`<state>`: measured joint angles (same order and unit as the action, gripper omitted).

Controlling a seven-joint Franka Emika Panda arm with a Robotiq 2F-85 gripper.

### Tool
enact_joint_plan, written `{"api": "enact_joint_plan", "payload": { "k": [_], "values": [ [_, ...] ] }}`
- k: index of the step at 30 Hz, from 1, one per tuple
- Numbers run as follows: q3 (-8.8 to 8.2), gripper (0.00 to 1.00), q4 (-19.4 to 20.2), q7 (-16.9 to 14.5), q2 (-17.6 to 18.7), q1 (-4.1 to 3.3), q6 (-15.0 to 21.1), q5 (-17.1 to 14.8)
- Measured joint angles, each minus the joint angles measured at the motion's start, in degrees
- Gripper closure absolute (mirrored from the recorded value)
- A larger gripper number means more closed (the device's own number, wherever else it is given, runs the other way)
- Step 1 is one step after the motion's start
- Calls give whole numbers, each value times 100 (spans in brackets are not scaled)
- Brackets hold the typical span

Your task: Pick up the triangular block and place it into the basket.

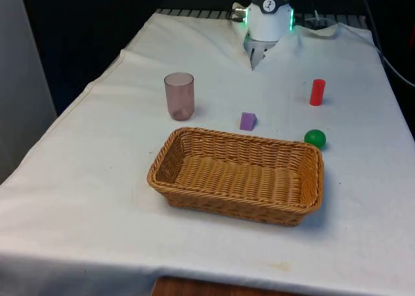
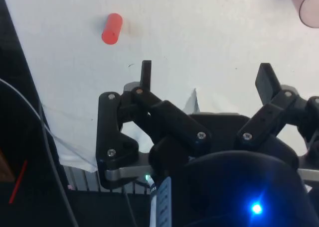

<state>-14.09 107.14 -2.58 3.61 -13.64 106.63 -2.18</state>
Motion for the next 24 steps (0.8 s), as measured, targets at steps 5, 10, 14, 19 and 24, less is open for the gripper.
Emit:
{"api": "enact_joint_plan", "payload": {
  "k": [5, 10, 14, 19, 24],
  "values": [
    [17, 0, 201, 57, -17, -11, 178, 0],
    [74, 0, 682, 195, -195, -23, 573, 46],
    [103, 0, 911, 269, -275, -29, 785, 86],
    [138, 0, 1209, 372, -361, -29, 1077, 155],
    [155, 0, 1432, 458, -435, -29, 1306, 241]
  ]
}}
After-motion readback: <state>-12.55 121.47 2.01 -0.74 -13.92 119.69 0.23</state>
